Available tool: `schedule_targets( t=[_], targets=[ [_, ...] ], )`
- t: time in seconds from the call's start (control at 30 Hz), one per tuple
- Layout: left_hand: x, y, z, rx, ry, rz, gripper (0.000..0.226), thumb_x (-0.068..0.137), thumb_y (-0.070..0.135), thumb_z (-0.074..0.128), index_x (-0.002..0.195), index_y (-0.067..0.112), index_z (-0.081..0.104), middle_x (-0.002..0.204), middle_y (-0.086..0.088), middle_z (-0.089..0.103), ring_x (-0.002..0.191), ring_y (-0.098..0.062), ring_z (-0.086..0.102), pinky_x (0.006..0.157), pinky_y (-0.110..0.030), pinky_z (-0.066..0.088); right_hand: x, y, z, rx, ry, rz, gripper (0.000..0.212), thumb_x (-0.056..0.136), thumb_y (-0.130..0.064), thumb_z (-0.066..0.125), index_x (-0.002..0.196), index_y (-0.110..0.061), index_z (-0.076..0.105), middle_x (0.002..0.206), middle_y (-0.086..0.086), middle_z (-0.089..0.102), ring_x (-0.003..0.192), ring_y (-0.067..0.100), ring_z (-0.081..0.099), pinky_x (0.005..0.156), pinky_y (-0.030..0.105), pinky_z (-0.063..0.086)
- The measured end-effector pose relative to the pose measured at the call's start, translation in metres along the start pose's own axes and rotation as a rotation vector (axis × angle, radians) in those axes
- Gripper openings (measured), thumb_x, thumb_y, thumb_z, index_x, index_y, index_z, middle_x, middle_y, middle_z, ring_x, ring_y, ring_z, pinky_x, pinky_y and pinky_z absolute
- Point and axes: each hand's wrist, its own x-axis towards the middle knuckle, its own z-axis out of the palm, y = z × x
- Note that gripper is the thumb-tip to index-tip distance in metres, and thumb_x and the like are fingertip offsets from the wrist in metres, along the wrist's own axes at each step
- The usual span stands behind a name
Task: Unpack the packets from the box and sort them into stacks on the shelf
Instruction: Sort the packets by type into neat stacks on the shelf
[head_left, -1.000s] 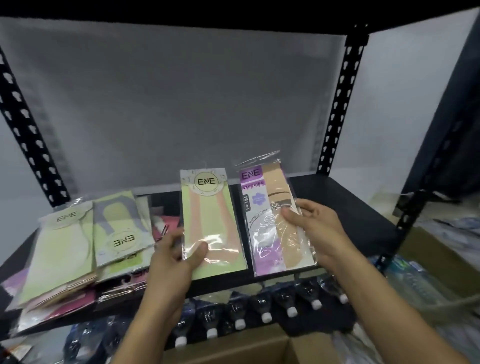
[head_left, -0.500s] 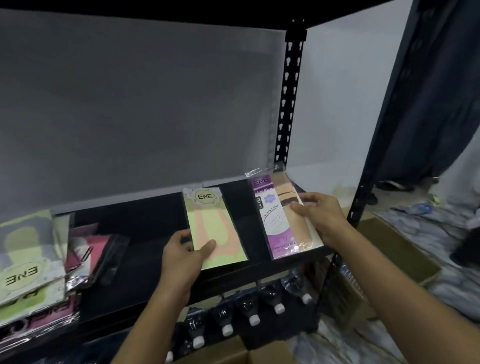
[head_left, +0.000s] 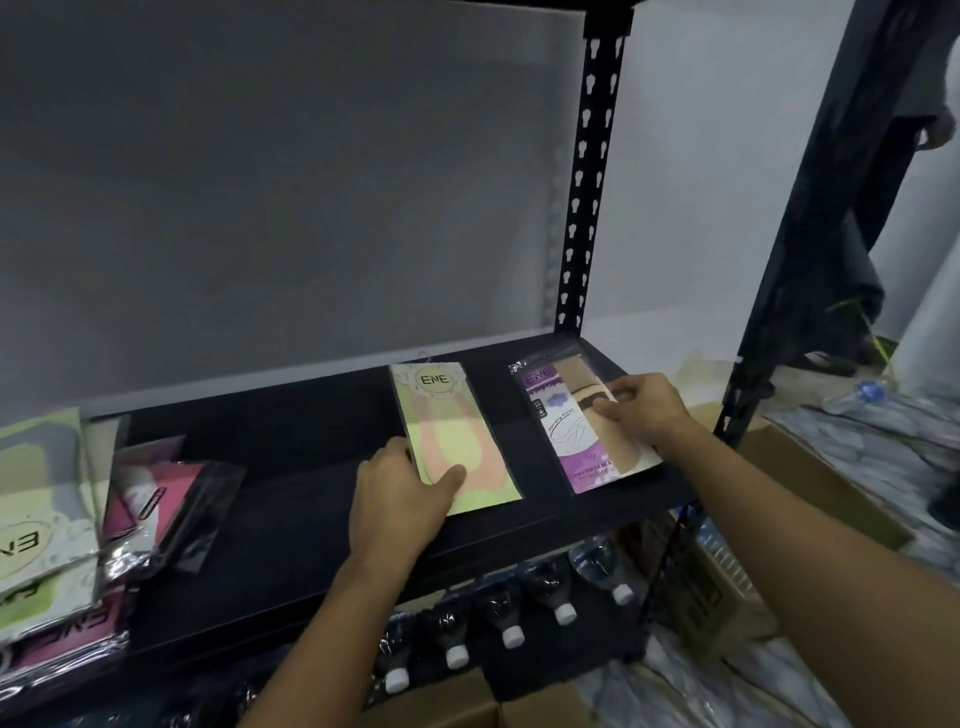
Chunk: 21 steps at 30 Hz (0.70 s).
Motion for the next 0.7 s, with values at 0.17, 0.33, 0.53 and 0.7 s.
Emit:
schedule_targets(
  t=[0.17,0.33,0.53,0.7],
  targets=[
    [-0.004,-0.012,0.012,0.339,0.076,0.058,0.062,0.082,0.066,0.052,0.116,0.015,0.062,0.112,-0.005,0.056,0.109,-0.024,0.044,0.091,-0.038,0.04,0.005,0.004,0.009,-0.188,0.0,-0.08,0.034,0.087,-0.025,0.068,0.114,-0.006,0.067,0.105,0.009,0.069,0.094,0.022,0.06,0.082,0.03,0.048],
    [-0.006,-0.013,0.017,0.419,0.101,0.122,0.065,0.087,0.066,0.042,0.133,0.02,0.051,0.119,-0.003,0.05,0.111,-0.022,0.042,0.094,-0.037,0.036,0.006,0.019,0.021,-0.286,0.032,-0.144,0.031,0.086,-0.028,0.068,0.106,-0.006,0.07,0.106,0.013,0.07,0.098,0.027,0.063,0.089,0.036,0.051],
    [-0.005,-0.015,0.017,0.465,0.079,0.148,0.062,0.089,0.065,0.037,0.136,0.025,0.05,0.121,-0.001,0.048,0.113,-0.021,0.041,0.094,-0.037,0.036,0.006,0.022,0.022,-0.354,0.058,-0.189,0.035,0.086,-0.035,0.065,0.111,-0.009,0.068,0.114,0.01,0.064,0.104,0.028,0.058,0.09,0.043,0.052],
    [-0.005,-0.015,0.016,0.438,0.084,0.143,0.063,0.09,0.065,0.037,0.135,0.023,0.049,0.123,0.0,0.048,0.114,-0.02,0.041,0.096,-0.036,0.035,-0.006,0.013,0.019,-0.371,0.066,-0.202,0.039,0.087,-0.035,0.061,0.116,-0.009,0.064,0.119,0.011,0.058,0.105,0.027,0.057,0.088,0.044,0.053]
  ],
)
